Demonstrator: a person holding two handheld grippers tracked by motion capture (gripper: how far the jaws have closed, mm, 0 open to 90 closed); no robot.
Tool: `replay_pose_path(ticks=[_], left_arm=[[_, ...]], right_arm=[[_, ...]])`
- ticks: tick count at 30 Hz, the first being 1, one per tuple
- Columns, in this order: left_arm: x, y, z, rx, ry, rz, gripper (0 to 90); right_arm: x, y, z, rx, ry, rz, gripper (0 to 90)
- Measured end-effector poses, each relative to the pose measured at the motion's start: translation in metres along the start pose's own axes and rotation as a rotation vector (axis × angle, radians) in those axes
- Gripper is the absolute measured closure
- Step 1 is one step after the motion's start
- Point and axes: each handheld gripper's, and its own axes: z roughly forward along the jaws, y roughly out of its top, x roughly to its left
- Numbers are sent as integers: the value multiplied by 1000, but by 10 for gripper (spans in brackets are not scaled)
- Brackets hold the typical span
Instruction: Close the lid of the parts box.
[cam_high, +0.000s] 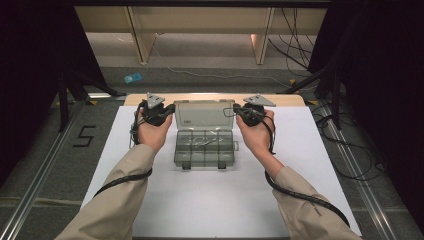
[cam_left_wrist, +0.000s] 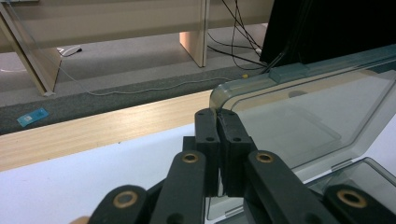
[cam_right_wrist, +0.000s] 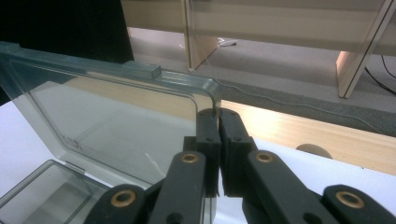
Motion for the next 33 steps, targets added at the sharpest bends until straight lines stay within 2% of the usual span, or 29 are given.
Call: replay_pose_path(ticks=[17, 19, 26, 27, 33], left_arm=[[-3, -9, -11, -19, -6, 32, 879], [-4, -10, -12, -22, -4, 32, 879], [-4, -13, -15, -27, -9, 48, 879], [-4, -13, -16, -28, -9, 51, 879], [-5, -16, -19, -33, -16, 60, 879]], right_arm=[[5, -6, -11, 3, 4, -26, 886], [4, -7, -11, -14, 6, -43, 885], [6, -9, -16, -10, 0, -57, 885], [7, -10, -16, -10, 12, -49, 886], [8, -11, -19, -8, 2, -61, 885]])
